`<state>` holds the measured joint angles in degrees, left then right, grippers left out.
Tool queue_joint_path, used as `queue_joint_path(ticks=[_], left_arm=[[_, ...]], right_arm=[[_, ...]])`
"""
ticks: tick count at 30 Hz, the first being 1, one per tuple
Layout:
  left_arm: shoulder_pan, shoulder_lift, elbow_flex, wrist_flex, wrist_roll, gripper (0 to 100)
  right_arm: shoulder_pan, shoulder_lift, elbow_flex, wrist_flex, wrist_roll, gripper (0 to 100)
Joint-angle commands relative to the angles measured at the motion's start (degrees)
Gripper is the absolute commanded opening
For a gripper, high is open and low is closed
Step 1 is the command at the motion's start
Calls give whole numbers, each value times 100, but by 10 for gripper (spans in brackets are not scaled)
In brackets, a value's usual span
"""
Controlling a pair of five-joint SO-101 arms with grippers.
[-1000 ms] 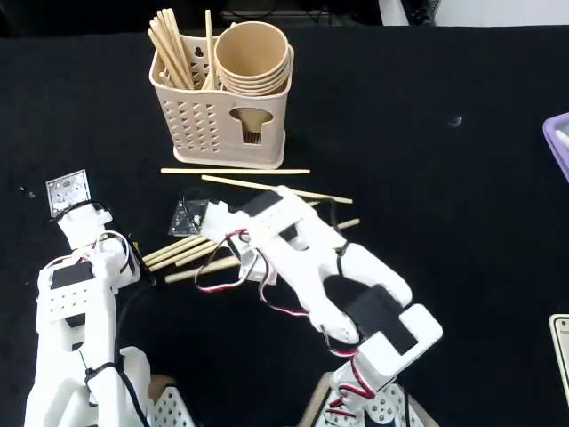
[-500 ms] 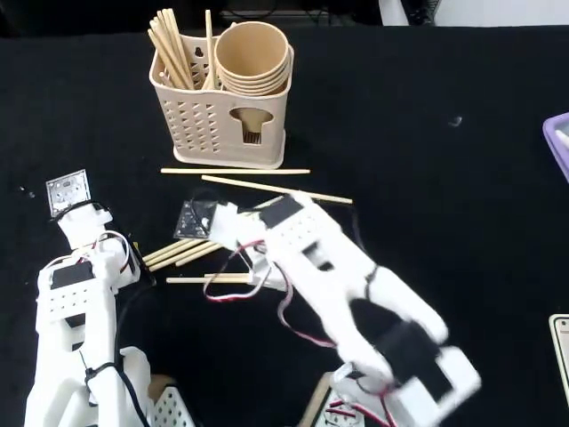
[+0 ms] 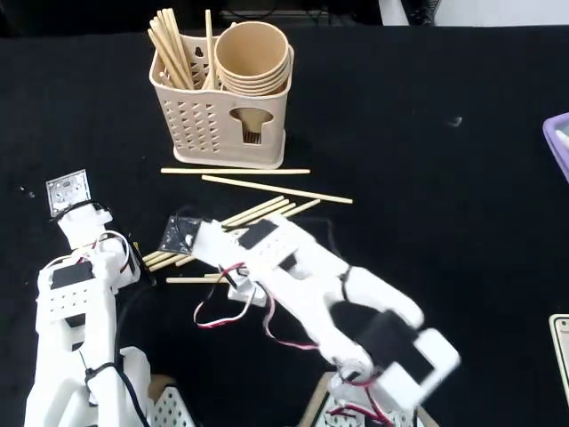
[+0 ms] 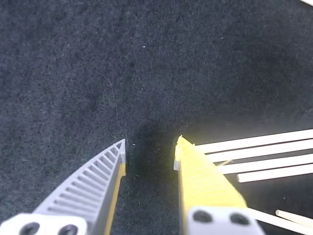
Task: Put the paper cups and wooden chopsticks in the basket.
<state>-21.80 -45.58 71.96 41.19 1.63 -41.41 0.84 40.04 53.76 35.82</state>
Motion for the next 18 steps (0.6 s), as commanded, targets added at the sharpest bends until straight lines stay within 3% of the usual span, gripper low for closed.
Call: queue_joint_path(ticks=[1,5,9,18], left_arm=[[-40,-141,-31,-79,9,170],[-48,-141,-31,-79,9,170],[-48,-141,-31,-79,9,170],[-48,-141,-31,-79,9,170]], right_arm=[[-62,400,-400,-97,-53,188],[-62,488,-470,-88,-53,6],[26,180,-453,149,-62,11],[958,-1895,-462,747,-53,10]])
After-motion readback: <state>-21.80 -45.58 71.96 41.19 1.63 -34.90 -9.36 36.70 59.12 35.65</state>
